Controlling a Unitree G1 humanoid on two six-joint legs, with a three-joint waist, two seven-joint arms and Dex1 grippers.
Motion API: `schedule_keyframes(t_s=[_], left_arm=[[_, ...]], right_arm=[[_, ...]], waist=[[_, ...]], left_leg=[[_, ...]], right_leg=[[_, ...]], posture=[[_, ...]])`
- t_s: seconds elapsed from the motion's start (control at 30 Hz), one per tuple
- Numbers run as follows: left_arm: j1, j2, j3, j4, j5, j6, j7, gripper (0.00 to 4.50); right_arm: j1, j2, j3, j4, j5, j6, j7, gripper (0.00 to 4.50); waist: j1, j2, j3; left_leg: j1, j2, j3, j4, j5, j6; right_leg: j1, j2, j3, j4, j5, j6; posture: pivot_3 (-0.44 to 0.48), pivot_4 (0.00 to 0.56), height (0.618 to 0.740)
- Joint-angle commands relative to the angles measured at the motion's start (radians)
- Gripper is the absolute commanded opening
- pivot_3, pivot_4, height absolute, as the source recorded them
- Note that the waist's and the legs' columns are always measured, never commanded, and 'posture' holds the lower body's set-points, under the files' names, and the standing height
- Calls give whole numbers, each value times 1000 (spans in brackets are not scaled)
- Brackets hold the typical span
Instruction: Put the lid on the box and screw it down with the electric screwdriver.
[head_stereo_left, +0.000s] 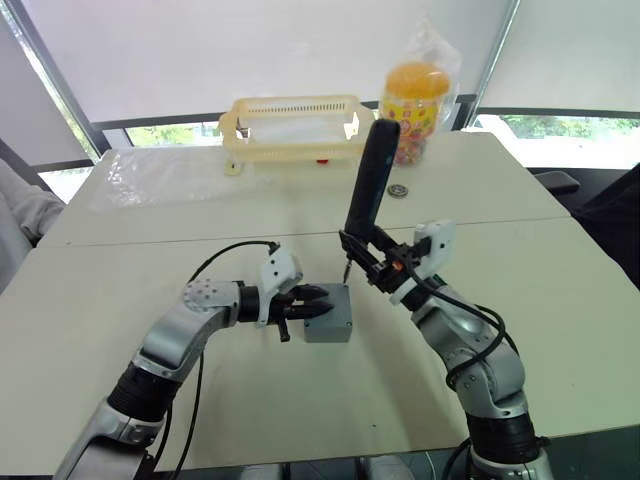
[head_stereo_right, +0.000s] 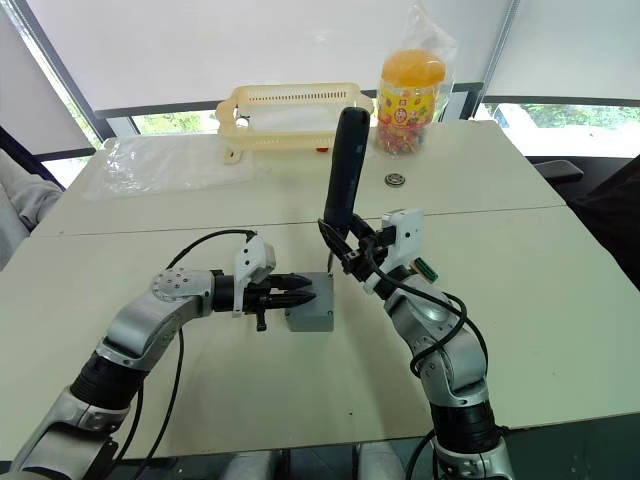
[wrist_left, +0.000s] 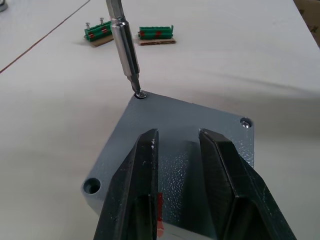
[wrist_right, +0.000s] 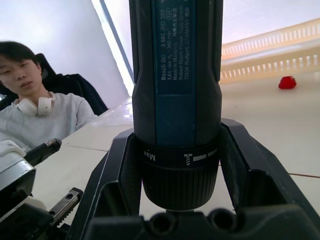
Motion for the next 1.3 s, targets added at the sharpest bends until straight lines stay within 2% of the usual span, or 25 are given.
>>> schedule_keyframes(t_s=[0.03, 0.97, 1.3], left_arm=[[9, -6, -22, 41, 28, -9, -4, 1245], [10, -19, -24, 49, 35, -11, -5, 1245], [8, -21, -23, 52, 37, -13, 0, 1245]], right_arm=[[-14, 10, 1, -77, -3, -35, -1, 1764], [10, 8, 9, -61, -46, -59, 17, 1764], [38, 2, 45, 6, -122, -139, 45, 1764]], waist=[[0, 0, 0], [0, 0, -1], [-1, 0, -1]], left_leg=[[0, 0, 0, 0, 0, 0], [1, 0, 0, 0, 0, 0], [2, 0, 0, 0, 0, 0]], right_leg=[[0, 0, 0, 0, 0, 0], [1, 0, 0, 0, 0, 0], [3, 0, 0, 0, 0, 0]], posture=[[0, 150, 740], [0, 150, 740], [0, 150, 740]])
